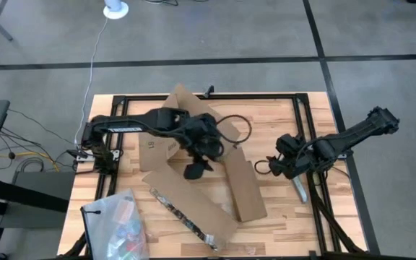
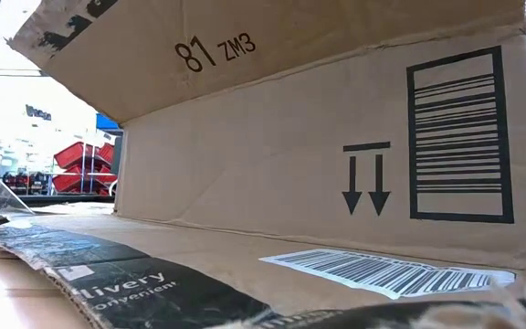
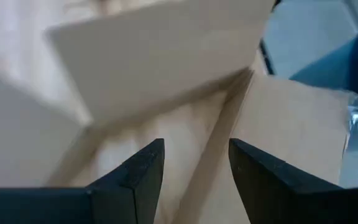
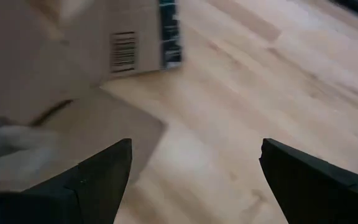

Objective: Unpack boxes
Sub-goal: Break down the box until it is fully flat

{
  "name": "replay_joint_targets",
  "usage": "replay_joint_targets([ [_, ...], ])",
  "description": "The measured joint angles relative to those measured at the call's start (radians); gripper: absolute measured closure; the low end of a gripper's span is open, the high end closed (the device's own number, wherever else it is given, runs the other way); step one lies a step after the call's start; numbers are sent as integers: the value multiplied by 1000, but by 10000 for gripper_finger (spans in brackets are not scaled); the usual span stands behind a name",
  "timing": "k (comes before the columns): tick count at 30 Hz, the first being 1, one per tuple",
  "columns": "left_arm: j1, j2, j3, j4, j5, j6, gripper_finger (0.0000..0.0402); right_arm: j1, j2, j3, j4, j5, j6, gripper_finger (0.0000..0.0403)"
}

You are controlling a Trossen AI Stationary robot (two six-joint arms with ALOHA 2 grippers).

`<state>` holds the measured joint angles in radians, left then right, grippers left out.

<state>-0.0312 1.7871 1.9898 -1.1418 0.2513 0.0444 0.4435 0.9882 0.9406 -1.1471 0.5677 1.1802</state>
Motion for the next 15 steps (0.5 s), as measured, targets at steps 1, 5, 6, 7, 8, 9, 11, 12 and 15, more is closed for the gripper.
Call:
replay_joint_targets([
  [1, -5, -14, 2, -23, -24, -14, 234, 0, -13, 29, 1, -23, 22, 70],
  [5, -33, -27, 2, -115, -98, -50, 234, 16, -38, 87, 137, -46, 72, 70],
  [6, -42, -24, 0, -134, -114, -60, 234, 21, -34, 87, 173, -48, 67, 70],
  [7, -51, -24, 0, -153, -129, -66, 234, 24, -24, 87, 200, -50, 56, 70],
  [8, -62, -27, 0, -165, -140, -68, 234, 24, -12, 86, 221, -51, 45, 70],
  [9, -75, -29, 0, -177, -147, -68, 234, 21, -1, 86, 227, -55, 42, 70],
  [11, -110, -30, 1, -217, -147, -68, 234, 12, 15, 85, 214, -55, 42, 70],
  [12, -130, -30, 1, -243, -146, -68, 234, 9, 21, 85, 212, -54, 41, 70],
  [15, -200, -35, 0, -318, -146, -68, 234, -3, 33, 85, 186, -52, 38, 70],
])
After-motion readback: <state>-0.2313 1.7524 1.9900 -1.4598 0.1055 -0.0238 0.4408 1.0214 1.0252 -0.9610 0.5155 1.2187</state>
